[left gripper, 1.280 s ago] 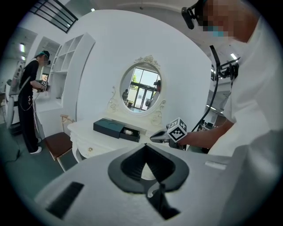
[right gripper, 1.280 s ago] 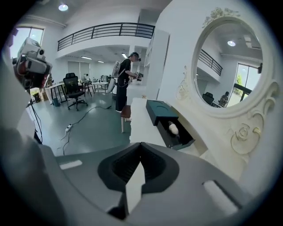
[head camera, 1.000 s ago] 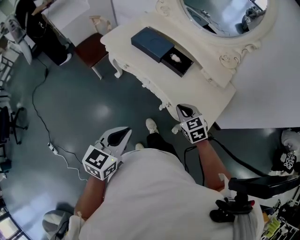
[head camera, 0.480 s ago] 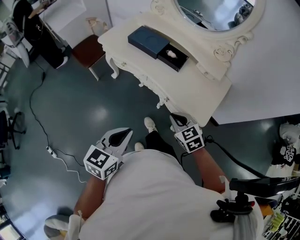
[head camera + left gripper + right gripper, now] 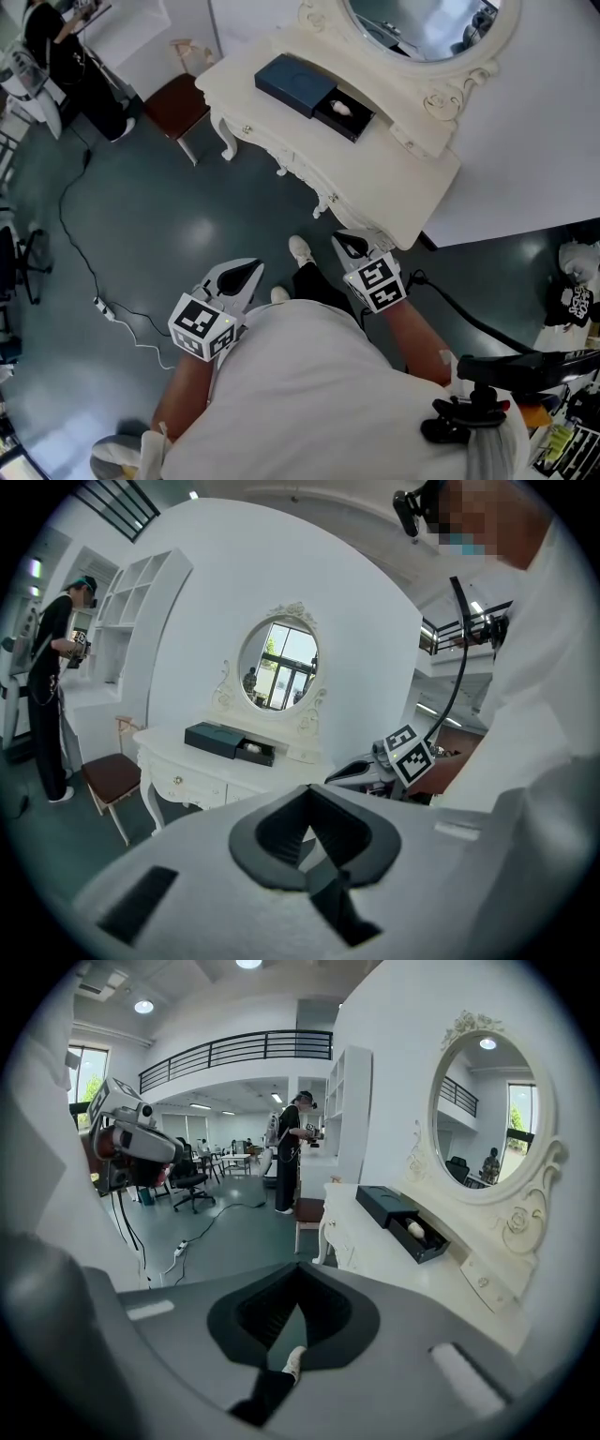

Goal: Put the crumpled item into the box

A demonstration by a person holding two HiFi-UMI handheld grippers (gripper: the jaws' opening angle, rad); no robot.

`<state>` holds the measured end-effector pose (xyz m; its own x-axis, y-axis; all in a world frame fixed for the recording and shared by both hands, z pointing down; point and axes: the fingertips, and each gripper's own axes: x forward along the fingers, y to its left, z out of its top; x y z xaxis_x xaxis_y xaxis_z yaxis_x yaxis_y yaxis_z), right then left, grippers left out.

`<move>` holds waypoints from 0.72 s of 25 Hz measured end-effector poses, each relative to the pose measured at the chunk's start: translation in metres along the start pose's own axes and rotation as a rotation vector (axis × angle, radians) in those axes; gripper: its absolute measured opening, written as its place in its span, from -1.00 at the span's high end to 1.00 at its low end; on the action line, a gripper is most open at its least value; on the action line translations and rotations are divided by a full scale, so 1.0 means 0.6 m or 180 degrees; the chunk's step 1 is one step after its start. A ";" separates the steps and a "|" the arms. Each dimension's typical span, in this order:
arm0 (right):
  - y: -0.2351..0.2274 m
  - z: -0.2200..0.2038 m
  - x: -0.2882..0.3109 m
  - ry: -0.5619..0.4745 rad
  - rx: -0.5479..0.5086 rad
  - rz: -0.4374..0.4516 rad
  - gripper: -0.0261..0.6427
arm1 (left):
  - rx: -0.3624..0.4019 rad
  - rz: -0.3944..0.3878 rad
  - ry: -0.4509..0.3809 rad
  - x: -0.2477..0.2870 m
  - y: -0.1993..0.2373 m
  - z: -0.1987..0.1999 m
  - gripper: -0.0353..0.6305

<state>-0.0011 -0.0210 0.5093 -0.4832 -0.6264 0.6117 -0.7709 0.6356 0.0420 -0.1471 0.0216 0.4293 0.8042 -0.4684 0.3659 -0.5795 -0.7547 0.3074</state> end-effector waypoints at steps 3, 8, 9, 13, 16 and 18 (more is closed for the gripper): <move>0.002 0.005 -0.002 -0.0013 -0.0009 0.0006 0.92 | 0.0000 0.0006 -0.0014 -0.003 0.000 0.000 0.89; 0.011 0.012 -0.004 -0.0037 -0.0052 0.0025 0.92 | -0.0014 0.0025 -0.0023 -0.009 0.000 -0.005 0.89; 0.013 0.013 -0.004 -0.0040 -0.0063 0.0031 0.92 | -0.0017 0.0027 -0.0025 -0.010 -0.001 -0.006 0.89; 0.019 0.018 -0.006 -0.0047 -0.0094 0.0052 0.92 | -0.0024 0.0037 -0.0037 -0.013 -0.003 -0.006 0.89; 0.024 0.022 -0.009 -0.0075 -0.0106 0.0070 0.92 | -0.0021 0.0044 -0.0037 -0.014 -0.004 -0.007 0.89; 0.026 0.026 -0.009 -0.0115 -0.0123 0.0070 0.92 | -0.0017 0.0046 -0.0034 -0.015 -0.005 -0.007 0.89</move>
<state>-0.0171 -0.0146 0.4942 -0.5152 -0.6275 0.5838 -0.7436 0.6660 0.0597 -0.1533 0.0302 0.4287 0.7971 -0.4841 0.3609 -0.5917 -0.7454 0.3070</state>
